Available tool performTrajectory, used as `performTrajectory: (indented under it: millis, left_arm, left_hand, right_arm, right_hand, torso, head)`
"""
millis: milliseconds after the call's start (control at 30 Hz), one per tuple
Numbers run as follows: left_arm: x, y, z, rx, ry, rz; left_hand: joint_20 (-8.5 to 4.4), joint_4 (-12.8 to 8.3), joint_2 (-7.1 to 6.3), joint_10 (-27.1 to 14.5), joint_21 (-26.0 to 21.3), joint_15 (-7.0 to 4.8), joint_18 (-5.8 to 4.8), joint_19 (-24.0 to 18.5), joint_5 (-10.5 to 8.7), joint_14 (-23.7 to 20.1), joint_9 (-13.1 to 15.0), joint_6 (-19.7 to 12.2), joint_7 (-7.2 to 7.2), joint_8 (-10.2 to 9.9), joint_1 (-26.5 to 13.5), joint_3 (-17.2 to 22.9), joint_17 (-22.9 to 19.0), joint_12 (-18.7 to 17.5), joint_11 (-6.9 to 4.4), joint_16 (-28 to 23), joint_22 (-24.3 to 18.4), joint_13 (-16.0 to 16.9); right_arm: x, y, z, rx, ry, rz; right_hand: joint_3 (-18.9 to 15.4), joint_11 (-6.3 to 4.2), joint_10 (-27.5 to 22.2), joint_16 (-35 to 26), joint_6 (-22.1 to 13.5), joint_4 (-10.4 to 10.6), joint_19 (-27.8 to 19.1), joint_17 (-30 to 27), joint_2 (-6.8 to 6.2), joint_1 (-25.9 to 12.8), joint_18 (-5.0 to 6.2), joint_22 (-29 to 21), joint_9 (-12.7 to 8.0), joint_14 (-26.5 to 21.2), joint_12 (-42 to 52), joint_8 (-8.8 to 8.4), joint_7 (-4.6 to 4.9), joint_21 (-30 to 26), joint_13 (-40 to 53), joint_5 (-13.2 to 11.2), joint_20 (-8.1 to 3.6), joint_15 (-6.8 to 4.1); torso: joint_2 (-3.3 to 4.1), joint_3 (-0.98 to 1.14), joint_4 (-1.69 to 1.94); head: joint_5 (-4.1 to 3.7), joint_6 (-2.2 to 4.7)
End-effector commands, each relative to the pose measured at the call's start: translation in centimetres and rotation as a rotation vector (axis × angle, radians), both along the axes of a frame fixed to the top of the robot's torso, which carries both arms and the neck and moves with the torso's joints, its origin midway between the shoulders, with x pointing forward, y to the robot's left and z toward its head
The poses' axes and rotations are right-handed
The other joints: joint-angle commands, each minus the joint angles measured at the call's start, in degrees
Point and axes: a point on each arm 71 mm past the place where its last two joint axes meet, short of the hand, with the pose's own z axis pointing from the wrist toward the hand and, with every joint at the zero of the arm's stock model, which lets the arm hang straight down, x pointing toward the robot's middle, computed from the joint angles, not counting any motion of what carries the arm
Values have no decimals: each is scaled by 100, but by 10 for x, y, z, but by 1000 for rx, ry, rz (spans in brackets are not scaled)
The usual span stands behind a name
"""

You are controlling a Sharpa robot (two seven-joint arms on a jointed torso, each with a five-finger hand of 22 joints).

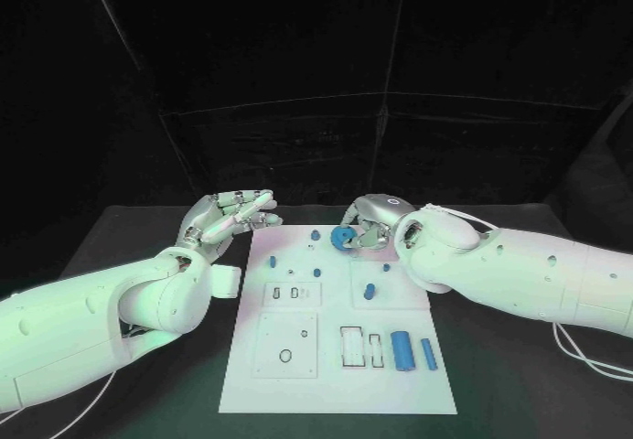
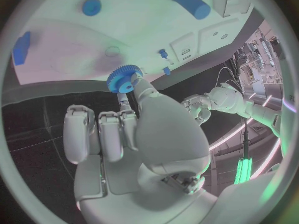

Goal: Assemble the parts on the task board

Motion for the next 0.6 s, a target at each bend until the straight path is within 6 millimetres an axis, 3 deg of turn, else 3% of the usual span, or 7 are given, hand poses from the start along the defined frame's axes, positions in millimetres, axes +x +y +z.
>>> performTrajectory:
  millis: [33, 300, 600]
  left_arm:
    - [0, -2, 2, -5, -14, -14]
    - [0, -3, 2, -6, -15, -16]
    - [0, -4, 2, -7, -15, -19]
  left_hand:
    - [3, -32, 50, 29, -32, 0, 32, 20, -13, -9, -4, 29, -9, -25, -2, 5, 5, -39, 17, -33, -5, -7]
    - [3, -32, 50, 29, -32, 0, 32, 20, -13, -9, -4, 29, -9, -25, -2, 5, 5, -39, 17, -33, -5, -7]
    - [3, -32, 50, 29, -32, 0, 32, 20, -13, -9, -4, 29, -9, -25, -2, 5, 5, -39, 17, -33, -5, -7]
  right_arm:
    - [-2, 15, 5, -17, -70, 29]
    - [-4, 46, -3, -28, -54, 82]
    - [0, 62, -13, -50, -32, 90]
  right_hand:
    - [97, -27, 112, 18, 326, 58, 17, 782, -32, -63, -119, 433, 34, 459, 13, -14, -180, 30, 726, 13, -28, -50]
    - [176, -24, 113, 18, 329, 35, 18, 782, -53, -98, -119, 436, 27, 459, 9, -56, -174, 30, 729, 28, -28, -48]
    - [232, -18, 104, 14, 324, 17, 21, 773, -74, -129, -120, 441, 22, 458, -4, -93, -166, 32, 720, 38, -25, -43]
  torso:
    - [9, 2, 8]
    - [8, 1, 2]
    - [8, 3, 8]
  head:
    - [12, -11]
    - [53, -33]
    - [78, -58]
